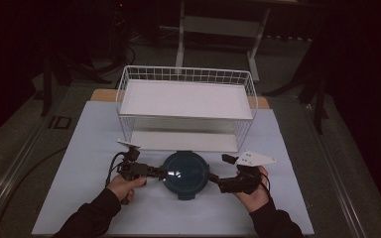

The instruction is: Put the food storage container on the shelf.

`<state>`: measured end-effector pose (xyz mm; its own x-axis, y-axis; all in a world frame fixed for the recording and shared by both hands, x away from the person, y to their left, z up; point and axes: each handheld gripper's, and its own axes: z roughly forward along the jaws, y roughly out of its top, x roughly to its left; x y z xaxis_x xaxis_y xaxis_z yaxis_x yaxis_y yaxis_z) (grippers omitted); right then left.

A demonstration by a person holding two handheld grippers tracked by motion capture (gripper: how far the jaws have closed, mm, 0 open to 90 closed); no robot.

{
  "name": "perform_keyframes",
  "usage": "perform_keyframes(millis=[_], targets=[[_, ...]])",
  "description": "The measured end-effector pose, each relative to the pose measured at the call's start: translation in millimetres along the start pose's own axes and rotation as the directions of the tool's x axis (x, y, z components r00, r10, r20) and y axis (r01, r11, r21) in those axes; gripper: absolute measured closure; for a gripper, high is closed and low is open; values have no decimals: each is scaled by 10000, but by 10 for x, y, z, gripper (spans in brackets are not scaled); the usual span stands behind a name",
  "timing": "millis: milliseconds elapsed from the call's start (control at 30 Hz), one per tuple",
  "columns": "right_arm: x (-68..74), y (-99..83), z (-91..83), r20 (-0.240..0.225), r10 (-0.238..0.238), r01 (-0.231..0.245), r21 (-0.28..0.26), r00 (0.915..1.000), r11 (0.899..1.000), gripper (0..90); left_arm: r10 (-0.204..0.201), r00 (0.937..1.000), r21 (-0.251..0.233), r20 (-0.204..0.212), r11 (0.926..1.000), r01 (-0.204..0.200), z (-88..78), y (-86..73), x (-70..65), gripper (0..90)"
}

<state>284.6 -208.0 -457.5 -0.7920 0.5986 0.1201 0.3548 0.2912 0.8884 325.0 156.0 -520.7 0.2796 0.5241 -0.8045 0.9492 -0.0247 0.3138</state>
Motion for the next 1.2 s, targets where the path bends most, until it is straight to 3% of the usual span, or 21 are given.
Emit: perform_keyframes(millis=[100, 233, 267, 300, 367, 400, 433, 500, 567, 600, 633, 733, 867, 933, 1100, 1133, 1167, 1200], targets=[[-29, -29, -3, -59, 298, -297, 81, 9995, 9995, 147, 95, 9996, 59, 281, 9999, -97, 6, 10, 10, 519], [-60, -68, 7, -165, 714, -710, 232, 9973, 9972, 169, 308, 9991, 8, 288, 9995, -308, 3, -3, 9, 521], [-91, -103, 22, -290, 1149, -1138, 384, 9929, 9928, 198, 490, 9985, -44, 233, 9988, -489, -1, -12, -13, 523], [-91, -103, 22, -290, 1149, -1138, 384, 9929, 9928, 198, 490, 9985, -44, 233, 9988, -489, -1, -12, -13, 527], [-139, -147, 54, -601, 1856, -1815, 678, 9808, 9810, 207, 539, 9983, -100, 223, 9985, -537, -3, -18, -25, 529], [-197, -197, 100, -934, 2720, -2622, 1050, 9578, 9593, 222, 759, 9968, -159, 258, 9970, -756, -11, -31, -51, 538], [-218, -216, 117, -1004, 3032, -2913, 1177, 9476, 9494, 237, 957, 9951, -163, 257, 9953, -953, -15, -36, -62, 540], [-271, -267, 158, -1319, 3809, -3628, 1422, 9152, 9210, 264, 1230, 9921, -184, 226, 9923, -1226, -21, -48, -95, 545], [-313, -307, 184, -1629, 4409, -4163, 1646, 8827, 8942, 320, 1405, 9898, -221, 214, 9899, -1401, -28, -61, -114, 551], [-331, -321, 196, -1675, 4539, -4281, 1688, 8752, 8878, 335, 1594, 9870, -266, 204, 9869, -1589, -30, -73, -127, 552], [-356, -339, 207, -1745, 4842, -4547, 1842, 8574, 8714, 376, 1637, 9863, -293, 216, 9862, -1631, -33, -81, -134, 554], [-389, -377, 228, -2015, 5317, -4909, 2202, 8226, 8429, 439, 1864, 9823, -368, 192, 9819, -1856, -43, -110, -155, 559], [-403, -421, 258, -2250, 5683, -5141, 2578, 7915, 8181, 498, 2089, 9778, -430, 159, 9772, -2081, -57, -148, -178, 563], [-404, -434, 271, -2424, 5877, -5281, 2702, 7719, 8051, 525, 2171, 9760, -458, 147, 9753, -2162, -59, -158, -186, 565], [-398, -457, 294, -2559, 6078, -5396, 2912, 7517, 7899, 541, 2200, 9754, -526, 158, 9743, -2189, -58, -172, -197, 567], [-399, -464, 293, -2599, 6131, -5442, 2925, 7461, 7863, 544, 2183, 9758, -569, 149, 9745, -2172, -58, -181, -198, 568], [-399, -477, 294, -2615, 6254, -5573, 2919, 7352, 7773, 546, 2182, 9758, -656, 125, 9740, -2170, -55, -191, -201, 568], [-392, -478, 287, -2577, 6245, -5575, 2902, 7372, 7778, 546, 2189, 9757, -730, 111, 9733, -2175, -56, -204, -203, 568]])
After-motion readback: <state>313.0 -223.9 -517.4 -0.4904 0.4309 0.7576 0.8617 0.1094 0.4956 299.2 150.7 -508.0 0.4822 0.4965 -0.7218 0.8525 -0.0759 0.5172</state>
